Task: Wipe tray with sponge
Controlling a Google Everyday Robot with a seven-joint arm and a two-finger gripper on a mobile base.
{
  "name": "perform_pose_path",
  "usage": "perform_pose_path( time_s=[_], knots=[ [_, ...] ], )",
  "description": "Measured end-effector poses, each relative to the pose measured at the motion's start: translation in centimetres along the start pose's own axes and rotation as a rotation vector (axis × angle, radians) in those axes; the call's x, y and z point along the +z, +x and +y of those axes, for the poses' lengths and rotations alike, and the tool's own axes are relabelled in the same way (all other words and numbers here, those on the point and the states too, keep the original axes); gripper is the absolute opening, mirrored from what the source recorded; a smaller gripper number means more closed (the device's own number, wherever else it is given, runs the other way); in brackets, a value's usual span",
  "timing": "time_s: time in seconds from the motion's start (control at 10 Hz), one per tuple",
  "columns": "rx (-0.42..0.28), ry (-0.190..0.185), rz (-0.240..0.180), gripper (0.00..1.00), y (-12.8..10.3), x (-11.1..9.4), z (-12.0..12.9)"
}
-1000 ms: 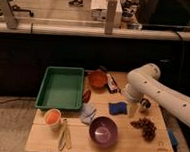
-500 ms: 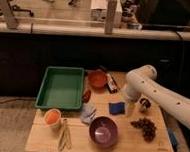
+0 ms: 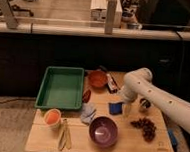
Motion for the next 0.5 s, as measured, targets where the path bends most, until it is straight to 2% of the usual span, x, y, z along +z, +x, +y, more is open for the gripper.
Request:
perform_pose_path(
  time_s=[0.5],
  knots=[
    [-0.018,-0.007,-0.018,0.80,-0.8,1.7,-0.2]
  ],
)
